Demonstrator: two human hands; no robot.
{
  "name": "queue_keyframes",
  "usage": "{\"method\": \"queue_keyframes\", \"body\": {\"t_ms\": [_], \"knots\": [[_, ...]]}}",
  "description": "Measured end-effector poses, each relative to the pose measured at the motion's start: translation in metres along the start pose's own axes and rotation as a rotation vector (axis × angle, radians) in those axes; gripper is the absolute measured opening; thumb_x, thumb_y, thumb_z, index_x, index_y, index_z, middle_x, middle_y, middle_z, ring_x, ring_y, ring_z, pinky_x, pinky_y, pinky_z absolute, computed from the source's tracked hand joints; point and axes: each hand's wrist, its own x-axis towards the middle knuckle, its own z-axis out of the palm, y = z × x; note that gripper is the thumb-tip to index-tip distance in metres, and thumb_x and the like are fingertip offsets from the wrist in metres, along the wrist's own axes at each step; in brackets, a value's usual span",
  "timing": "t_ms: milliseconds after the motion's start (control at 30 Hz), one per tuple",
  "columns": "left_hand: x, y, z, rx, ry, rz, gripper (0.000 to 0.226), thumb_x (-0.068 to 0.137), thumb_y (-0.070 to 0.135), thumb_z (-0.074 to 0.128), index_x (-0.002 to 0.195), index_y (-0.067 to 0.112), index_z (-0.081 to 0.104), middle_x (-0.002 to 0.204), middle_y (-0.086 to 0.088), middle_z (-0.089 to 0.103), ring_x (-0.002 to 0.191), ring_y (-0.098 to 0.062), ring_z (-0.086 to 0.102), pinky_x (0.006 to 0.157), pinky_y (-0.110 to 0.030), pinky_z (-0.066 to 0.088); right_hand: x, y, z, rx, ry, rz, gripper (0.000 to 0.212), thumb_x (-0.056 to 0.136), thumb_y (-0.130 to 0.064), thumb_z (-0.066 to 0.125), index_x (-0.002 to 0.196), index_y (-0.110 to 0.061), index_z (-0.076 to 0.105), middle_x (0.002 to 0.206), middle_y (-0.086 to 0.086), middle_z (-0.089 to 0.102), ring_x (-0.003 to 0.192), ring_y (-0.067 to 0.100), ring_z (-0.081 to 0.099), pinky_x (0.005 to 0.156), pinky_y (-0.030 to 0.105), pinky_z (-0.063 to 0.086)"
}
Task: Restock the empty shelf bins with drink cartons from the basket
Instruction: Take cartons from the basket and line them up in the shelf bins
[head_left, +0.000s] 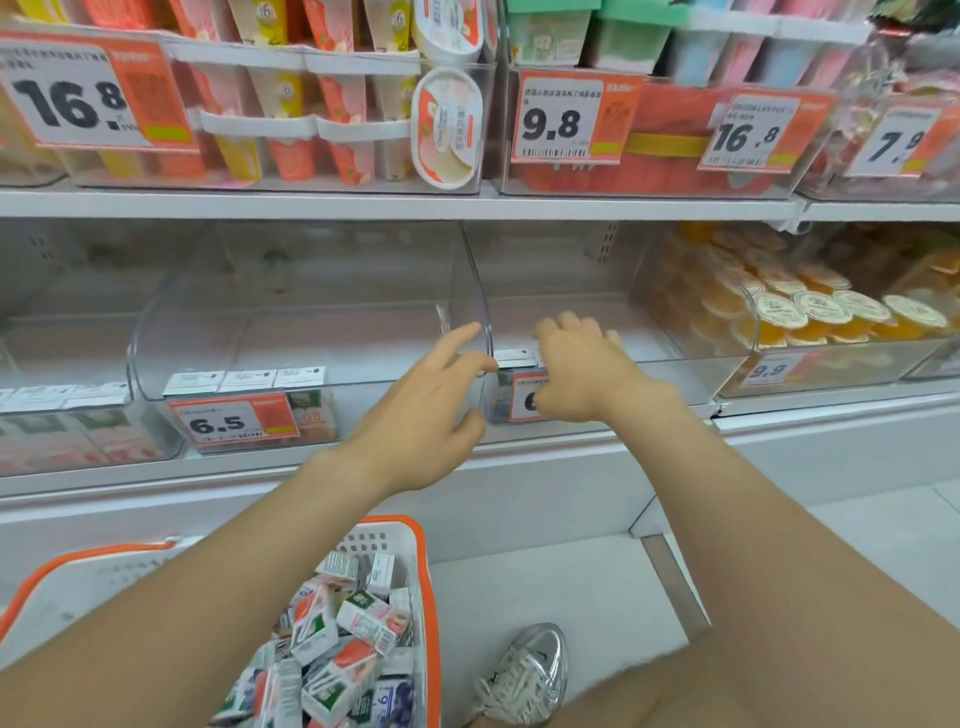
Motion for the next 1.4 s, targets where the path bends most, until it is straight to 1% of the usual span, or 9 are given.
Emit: {"method": "queue_keyframes", "body": {"t_ms": [133, 267, 400, 633, 867, 967, 1100, 1300, 1400], "knots": [[-0.036, -0.012, -0.012, -0.002, 0.194, 0.003, 0.021, 0.099, 0.021, 0.057, 0.119, 0.022, 0.063, 0.129, 0.007, 0.053, 0.113, -0.018, 0.056, 0.092, -0.033, 0.046, -0.041, -0.047, -0.023, 0.247, 0.267, -0.141, 0.040, 0.077, -0.011, 0.060, 0.116, -0.019, 0.053, 0.114, 0.004, 0.048, 0.100, 0.029, 0.047, 0.083, 0.041, 0.045], [-0.085, -0.036, -0.018, -0.074, 0.141, -0.120, 0.018, 0.091, 0.025, 0.052, 0.095, 0.031, 0.068, 0.086, 0.017, 0.068, 0.082, -0.005, 0.063, 0.075, -0.037, 0.053, -0.084, -0.106, -0.023, 0.322, -0.087, -0.333, 0.018, 0.086, -0.014, 0.052, 0.088, -0.019, 0.069, 0.083, 0.002, 0.067, 0.086, 0.023, 0.061, 0.073, 0.039, 0.058], [-0.146, -0.066, -0.008, -0.066, -0.089, -0.249, 0.026, 0.092, 0.024, 0.054, 0.076, 0.045, 0.055, 0.066, 0.023, 0.059, 0.063, -0.003, 0.055, 0.059, -0.032, 0.045, -0.100, -0.160, 0.019, 0.124, -0.427, -0.559, 0.032, 0.093, -0.008, 0.050, 0.061, -0.013, 0.049, 0.058, 0.005, 0.048, 0.058, 0.018, 0.042, 0.056, 0.031, 0.038], [-0.221, -0.127, 0.026, 0.075, -0.414, -0.481, 0.020, 0.100, 0.025, 0.050, 0.104, 0.027, 0.070, 0.094, 0.008, 0.071, 0.083, -0.014, 0.064, 0.075, -0.038, 0.058, -0.094, -0.202, 0.121, -0.048, -0.723, -0.596, 0.045, 0.099, -0.003, 0.048, 0.065, -0.021, 0.025, 0.068, 0.008, 0.033, 0.063, 0.023, 0.033, 0.058, 0.037, 0.032], [-0.260, -0.146, 0.081, 0.066, -0.661, -0.580, 0.017, 0.103, 0.024, 0.049, 0.116, 0.022, 0.059, 0.108, -0.002, 0.065, 0.094, -0.023, 0.063, 0.082, -0.043, 0.058, -0.096, -0.205, 0.201, -0.331, -0.742, -0.576, 0.019, 0.093, 0.007, 0.053, 0.099, -0.010, 0.056, 0.093, 0.008, 0.055, 0.067, 0.023, 0.050, 0.051, 0.034, 0.039], [-0.274, -0.145, 0.105, 0.080, -0.753, -0.599, 0.035, 0.101, 0.026, 0.055, 0.135, 0.024, 0.043, 0.119, -0.006, 0.057, 0.092, -0.027, 0.062, 0.075, -0.044, 0.057, -0.102, -0.211, 0.229, -0.412, -0.599, -0.788, 0.066, 0.090, -0.003, 0.070, 0.146, -0.013, 0.038, 0.134, 0.016, 0.049, 0.093, 0.033, 0.061, 0.064, 0.041, 0.047], [-0.287, -0.145, 0.124, 0.117, -0.702, -0.573, 0.075, 0.093, 0.034, 0.073, 0.148, 0.026, 0.022, 0.135, -0.011, 0.037, 0.082, -0.029, 0.061, 0.062, -0.039, 0.053, -0.112, -0.225, 0.246, -0.383, -0.579, -0.888, 0.092, 0.090, -0.009, 0.074, 0.162, -0.023, 0.018, 0.165, 0.016, 0.017, 0.135, 0.038, 0.047, 0.089, 0.050, 0.051], [-0.294, -0.157, 0.131, 0.127, -0.588, -0.533, 0.084, 0.085, 0.032, 0.083, 0.147, 0.025, 0.027, 0.153, -0.005, 0.021, 0.103, -0.030, 0.065, 0.067, -0.040, 0.059, -0.102, -0.229, 0.254, -0.311, -0.564, -0.848, 0.084, 0.087, -0.003, 0.074, 0.155, -0.012, 0.025, 0.148, 0.018, 0.033, 0.089, 0.032, 0.058, 0.048, 0.036, 0.034], [-0.297, -0.160, 0.129, 0.084, -0.578, -0.518, 0.093, 0.086, 0.033, 0.083, 0.156, 0.023, 0.023, 0.156, -0.001, 0.032, 0.112, -0.027, 0.064, 0.075, -0.042, 0.059, -0.093, -0.220, 0.253, -0.196, -0.548, -0.830, 0.079, 0.089, -0.024, 0.077, 0.151, -0.008, 0.031, 0.132, 0.011, 0.045, 0.083, 0.026, 0.056, 0.052, 0.036, 0.039]]}}
